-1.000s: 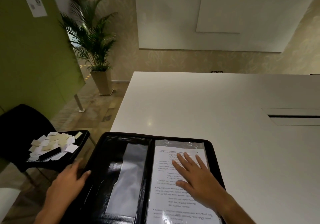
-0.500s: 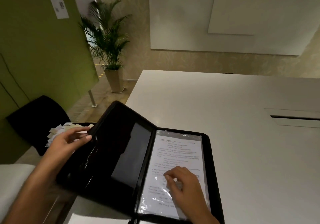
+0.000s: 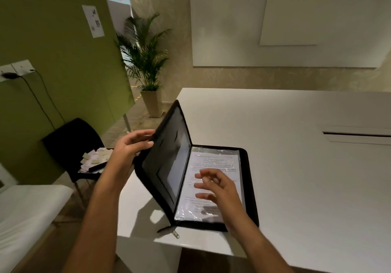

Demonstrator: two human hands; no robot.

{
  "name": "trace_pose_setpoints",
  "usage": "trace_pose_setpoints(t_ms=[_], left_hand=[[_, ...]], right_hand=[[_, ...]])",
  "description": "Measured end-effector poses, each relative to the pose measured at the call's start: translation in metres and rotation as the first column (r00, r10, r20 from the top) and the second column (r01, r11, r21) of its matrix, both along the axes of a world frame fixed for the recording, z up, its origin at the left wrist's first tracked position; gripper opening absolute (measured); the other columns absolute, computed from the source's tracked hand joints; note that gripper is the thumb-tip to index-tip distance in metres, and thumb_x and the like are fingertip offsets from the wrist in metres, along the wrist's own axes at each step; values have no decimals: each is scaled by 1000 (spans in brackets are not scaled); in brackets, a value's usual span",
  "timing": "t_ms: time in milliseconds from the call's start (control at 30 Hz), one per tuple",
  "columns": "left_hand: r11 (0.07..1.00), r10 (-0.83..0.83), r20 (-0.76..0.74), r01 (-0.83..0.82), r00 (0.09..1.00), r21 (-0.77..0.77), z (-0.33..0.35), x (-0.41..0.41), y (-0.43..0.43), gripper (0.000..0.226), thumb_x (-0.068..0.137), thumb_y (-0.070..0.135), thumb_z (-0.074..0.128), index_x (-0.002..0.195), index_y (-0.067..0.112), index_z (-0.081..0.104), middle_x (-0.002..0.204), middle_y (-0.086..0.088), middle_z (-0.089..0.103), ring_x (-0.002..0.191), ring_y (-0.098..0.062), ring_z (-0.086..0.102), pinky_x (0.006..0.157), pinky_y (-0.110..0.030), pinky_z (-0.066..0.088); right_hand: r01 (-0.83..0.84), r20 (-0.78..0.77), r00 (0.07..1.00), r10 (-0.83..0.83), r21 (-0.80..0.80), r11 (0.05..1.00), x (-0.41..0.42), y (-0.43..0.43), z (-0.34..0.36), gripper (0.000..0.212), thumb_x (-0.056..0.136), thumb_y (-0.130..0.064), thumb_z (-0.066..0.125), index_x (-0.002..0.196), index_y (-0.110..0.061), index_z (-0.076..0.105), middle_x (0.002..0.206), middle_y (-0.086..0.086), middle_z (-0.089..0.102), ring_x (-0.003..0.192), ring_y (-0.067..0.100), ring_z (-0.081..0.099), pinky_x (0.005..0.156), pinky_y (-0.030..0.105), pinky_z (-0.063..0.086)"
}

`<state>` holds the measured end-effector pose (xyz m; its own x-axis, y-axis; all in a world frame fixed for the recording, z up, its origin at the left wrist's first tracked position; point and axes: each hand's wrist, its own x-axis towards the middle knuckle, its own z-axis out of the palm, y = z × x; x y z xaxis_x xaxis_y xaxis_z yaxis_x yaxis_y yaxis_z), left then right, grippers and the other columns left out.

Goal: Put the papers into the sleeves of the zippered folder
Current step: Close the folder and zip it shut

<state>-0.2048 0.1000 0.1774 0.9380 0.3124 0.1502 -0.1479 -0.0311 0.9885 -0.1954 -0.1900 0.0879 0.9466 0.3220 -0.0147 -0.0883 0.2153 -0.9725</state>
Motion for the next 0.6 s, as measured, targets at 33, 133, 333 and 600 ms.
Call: trace_pose_setpoints(t_ms=[33, 133, 333, 600], left_hand=[[1000, -3, -6, 3, 1000, -1, 1, -1, -10, 35, 88, 4, 76, 117, 22, 84, 120, -3, 83, 103, -20, 79, 83, -33, 63], [1000, -19, -16, 19, 1000, 16, 7, -1, -40, 38, 80, 20, 83, 117, 23, 83, 119, -3, 83, 103, -21, 78, 79, -37, 61], [985, -139, -34, 142, 990, 97, 1, -1, -76, 27, 92, 36, 85, 117, 26, 83, 116, -1, 84, 104, -15, 81, 72, -30, 65], [910, -55, -296, 169, 954, 378, -80, -31, -43, 6, 96, 29, 84, 94, 23, 84, 94, 2, 83, 91, -20, 78, 68, -30, 63]], right_hand=[[-14, -16, 1000, 15, 26, 1000, -1, -2, 5, 18, 111, -15, 65, 127, -13, 74, 124, 4, 81, 112, 27, 80, 89, 43, 69], [-22, -28, 999, 24, 57, 998, -3, -9, 19, 24, 111, -28, 64, 132, -22, 74, 130, -1, 79, 116, 25, 80, 91, 44, 69], [-28, -26, 999, 30, 41, 999, -9, -21, 36, 42, 102, -61, 57, 137, -43, 70, 133, -14, 78, 117, 21, 79, 90, 46, 69], [266, 8, 964, -266, -33, 964, -24, -41, 15, 33, 112, -50, 53, 129, -33, 75, 116, -3, 84, 105, 21, 82, 84, 42, 69]])
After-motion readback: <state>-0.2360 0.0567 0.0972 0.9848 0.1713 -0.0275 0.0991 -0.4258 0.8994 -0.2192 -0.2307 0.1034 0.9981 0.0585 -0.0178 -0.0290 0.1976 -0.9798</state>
